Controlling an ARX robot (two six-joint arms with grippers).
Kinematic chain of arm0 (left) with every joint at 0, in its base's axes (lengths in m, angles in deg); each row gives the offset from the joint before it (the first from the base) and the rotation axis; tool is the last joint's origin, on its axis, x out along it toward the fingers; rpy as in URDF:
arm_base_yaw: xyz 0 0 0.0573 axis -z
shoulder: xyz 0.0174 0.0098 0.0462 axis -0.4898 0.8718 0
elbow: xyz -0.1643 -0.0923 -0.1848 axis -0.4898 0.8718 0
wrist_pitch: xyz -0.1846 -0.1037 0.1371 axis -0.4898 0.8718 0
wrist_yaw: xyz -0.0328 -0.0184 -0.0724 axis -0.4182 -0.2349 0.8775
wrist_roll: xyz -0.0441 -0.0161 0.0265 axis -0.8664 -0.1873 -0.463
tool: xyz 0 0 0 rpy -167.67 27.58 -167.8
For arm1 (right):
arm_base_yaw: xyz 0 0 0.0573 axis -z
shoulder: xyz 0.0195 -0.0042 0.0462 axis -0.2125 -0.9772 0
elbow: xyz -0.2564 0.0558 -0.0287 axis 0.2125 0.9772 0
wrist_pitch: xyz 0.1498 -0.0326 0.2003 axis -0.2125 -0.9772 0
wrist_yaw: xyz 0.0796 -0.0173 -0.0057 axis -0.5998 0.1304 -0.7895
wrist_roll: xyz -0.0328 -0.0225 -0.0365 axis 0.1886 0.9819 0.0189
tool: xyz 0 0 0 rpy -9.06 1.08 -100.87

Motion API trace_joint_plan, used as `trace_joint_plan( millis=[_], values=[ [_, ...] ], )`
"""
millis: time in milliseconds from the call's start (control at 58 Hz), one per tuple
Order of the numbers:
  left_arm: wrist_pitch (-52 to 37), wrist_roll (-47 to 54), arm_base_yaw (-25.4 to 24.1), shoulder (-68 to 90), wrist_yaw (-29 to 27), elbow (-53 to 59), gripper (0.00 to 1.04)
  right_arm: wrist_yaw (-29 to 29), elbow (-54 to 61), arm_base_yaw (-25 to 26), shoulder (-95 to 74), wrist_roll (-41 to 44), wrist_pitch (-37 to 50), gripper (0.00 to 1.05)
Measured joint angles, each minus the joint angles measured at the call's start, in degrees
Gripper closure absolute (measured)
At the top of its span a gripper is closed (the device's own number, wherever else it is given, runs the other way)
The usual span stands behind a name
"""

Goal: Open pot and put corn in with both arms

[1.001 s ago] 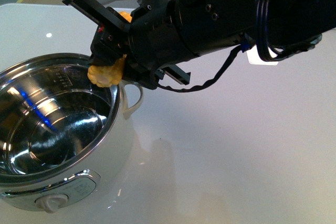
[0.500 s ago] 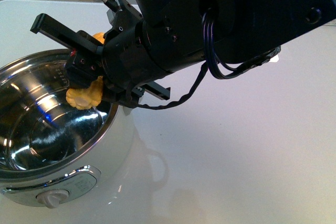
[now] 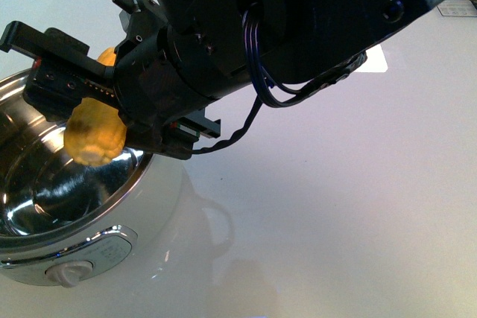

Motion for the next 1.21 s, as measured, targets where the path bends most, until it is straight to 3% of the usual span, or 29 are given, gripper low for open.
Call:
trace_joint_plan(
  millis=[138, 431, 707, 932, 1208],
  values=[
    [0.0, 0.0, 0.0, 0.0, 0.0, 0.0, 0.07, 0.0, 0.0, 0.0, 0.0, 0.0, 0.0, 0.10],
    [0.0, 0.0, 0.0, 0.0, 0.0, 0.0, 0.07, 0.2, 1.3, 1.5, 0.3, -2.2, 3.9, 0.10],
    [0.0, 0.0, 0.0, 0.0, 0.0, 0.0, 0.07, 1.3, 9.0, 9.6, 6.9, -6.8, 9.4, 0.10],
    [0.0, 0.0, 0.0, 0.0, 0.0, 0.0, 0.07, 8.9, 17.2, 18.1, 19.8, -3.7, 7.3, 0.09],
    [0.0, 0.0, 0.0, 0.0, 0.0, 0.0, 0.07, 19.3, 31.2, 25.5, 39.3, 7.2, 3.4, 0.09]
  ],
)
